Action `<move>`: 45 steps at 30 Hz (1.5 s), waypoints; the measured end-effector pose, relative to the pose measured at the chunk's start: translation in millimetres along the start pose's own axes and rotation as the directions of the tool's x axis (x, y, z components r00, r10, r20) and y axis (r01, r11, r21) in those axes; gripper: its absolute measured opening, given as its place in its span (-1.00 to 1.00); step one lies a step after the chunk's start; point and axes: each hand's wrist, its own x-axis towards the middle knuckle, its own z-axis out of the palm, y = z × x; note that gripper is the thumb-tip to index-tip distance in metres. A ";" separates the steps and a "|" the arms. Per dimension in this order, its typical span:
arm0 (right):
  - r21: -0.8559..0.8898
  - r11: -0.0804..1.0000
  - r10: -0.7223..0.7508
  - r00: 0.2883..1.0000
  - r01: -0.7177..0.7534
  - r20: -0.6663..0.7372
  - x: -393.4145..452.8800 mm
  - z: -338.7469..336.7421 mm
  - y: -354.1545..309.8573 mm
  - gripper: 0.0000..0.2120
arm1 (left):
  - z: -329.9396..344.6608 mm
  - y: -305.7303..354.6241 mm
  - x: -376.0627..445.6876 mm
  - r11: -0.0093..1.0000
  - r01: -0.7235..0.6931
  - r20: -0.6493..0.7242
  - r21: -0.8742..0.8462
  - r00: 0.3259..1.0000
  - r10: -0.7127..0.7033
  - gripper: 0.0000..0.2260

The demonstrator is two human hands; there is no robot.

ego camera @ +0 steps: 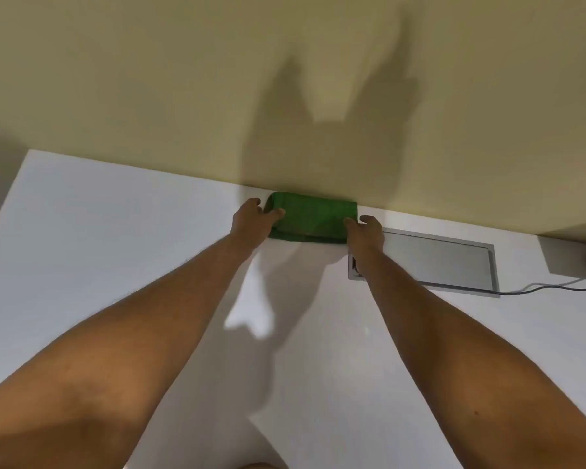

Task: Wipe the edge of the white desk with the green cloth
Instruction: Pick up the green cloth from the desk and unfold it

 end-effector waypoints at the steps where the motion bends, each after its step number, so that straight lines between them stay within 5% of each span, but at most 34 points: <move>1: 0.018 0.999 0.031 1.000 -0.031 -0.002 1.3 1.4 -1.8 -0.47 | 3.2 1.1 2.0 0.998 0.020 0.004 -0.065 1.000 -0.019 -0.22; 5: 0.063 0.986 0.151 0.987 -0.154 0.051 11.7 2.2 -4.5 -0.68 | 12.7 4.2 1.5 0.989 0.082 0.040 -0.121 0.996 -0.078 -0.33; 10: 0.202 0.923 0.298 0.941 -0.327 0.162 4.9 -3.0 -3.8 -0.76 | 5.5 -0.8 -18.2 0.985 0.109 0.052 -0.136 0.993 -0.103 -0.88; 17: 0.521 0.794 0.057 0.891 -0.315 0.451 -65.6 -22.7 14.3 -0.62 | -22.8 -39.1 -100.6 0.991 0.106 0.044 -0.086 0.994 -0.102 -0.56; 20: 0.519 0.820 -0.044 0.878 -0.240 0.477 -109.3 -35.3 19.5 -0.80 | -33.3 -58.3 -150.6 0.977 -0.043 -0.188 0.210 0.979 0.084 -0.29; 22: 0.489 0.854 -0.098 0.867 -0.179 0.489 -139.3 -43.6 22.3 -0.91 | -31.7 -62.7 -187.9 0.956 -0.209 -0.267 0.207 0.928 0.260 -0.42; 24: 0.453 0.886 -0.164 0.845 -0.101 0.509 -168.2 -49.8 25.5 -0.92 | -25.8 -63.7 -218.9 0.949 -0.302 -0.207 0.091 0.926 0.315 -0.66; 28: 0.398 0.904 -0.374 0.737 0.155 0.564 -224.1 -61.6 31.1 -0.83 | -15.3 -62.7 -270.9 0.952 -0.259 -0.083 -0.164 0.965 0.249 -0.67; 36: 0.468 0.821 -0.569 0.416 0.326 0.709 -293.4 -66.8 52.1 -0.59 | -28.1 -100.4 -331.4 0.880 -0.244 -0.237 -0.407 0.959 0.156 -0.80; 41: 0.477 0.779 -0.614 0.336 0.408 0.714 -326.0 -53.6 59.3 -0.60 | -53.6 -131.3 -363.4 0.866 -0.230 -0.267 -0.443 0.957 0.117 -0.76; 45: 0.439 0.775 -0.608 0.345 0.455 0.715 -341.7 -34.2 59.1 -0.68 | -84.7 -152.8 -378.1 0.856 -0.206 -0.286 -0.473 0.955 0.072 -0.76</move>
